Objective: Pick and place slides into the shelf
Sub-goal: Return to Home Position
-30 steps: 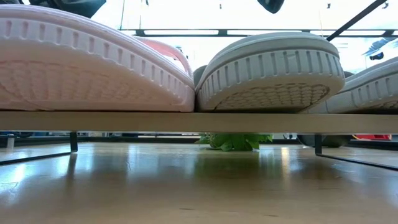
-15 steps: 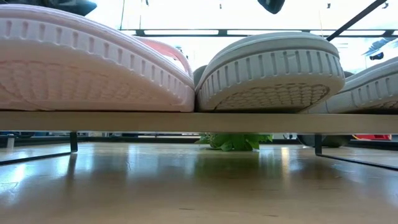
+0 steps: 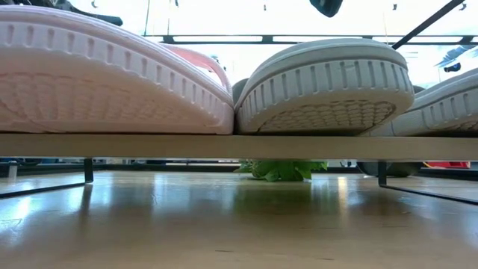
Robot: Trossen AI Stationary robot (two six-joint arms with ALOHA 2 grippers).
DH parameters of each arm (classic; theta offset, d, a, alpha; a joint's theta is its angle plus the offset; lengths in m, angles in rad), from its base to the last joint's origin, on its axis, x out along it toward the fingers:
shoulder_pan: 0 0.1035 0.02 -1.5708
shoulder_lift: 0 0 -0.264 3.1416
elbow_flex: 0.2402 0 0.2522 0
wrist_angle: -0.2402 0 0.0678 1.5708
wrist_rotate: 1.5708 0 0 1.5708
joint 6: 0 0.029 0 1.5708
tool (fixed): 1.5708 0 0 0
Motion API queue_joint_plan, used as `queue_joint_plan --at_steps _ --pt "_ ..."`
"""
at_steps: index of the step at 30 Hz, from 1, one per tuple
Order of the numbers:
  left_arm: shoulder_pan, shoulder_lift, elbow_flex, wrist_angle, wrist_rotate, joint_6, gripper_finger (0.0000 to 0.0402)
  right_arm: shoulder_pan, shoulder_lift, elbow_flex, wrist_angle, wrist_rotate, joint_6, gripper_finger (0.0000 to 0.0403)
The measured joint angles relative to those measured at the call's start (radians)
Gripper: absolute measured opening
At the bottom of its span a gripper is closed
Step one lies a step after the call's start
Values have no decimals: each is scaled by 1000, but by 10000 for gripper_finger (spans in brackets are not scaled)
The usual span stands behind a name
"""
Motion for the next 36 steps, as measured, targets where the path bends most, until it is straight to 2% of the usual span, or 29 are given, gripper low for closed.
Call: queue_joint_plan --at_steps 7,18,24,28,36 --pt "-7 0 -1 -10 0 11 0 0 0 0 0 0 16 0" --pt "-111 0 -1 -145 -25 28 1 8 0 0 -1 10 20 0" --pt "-119 1 -1 -326 -24 3 6 28 0 0 -5 18 16 0" --pt "-117 22 0 -339 -14 3 3 41 0 0 -31 20 17 0" --pt "-117 66 0 -350 2 -46 34 90 0 0 -53 93 14 0"
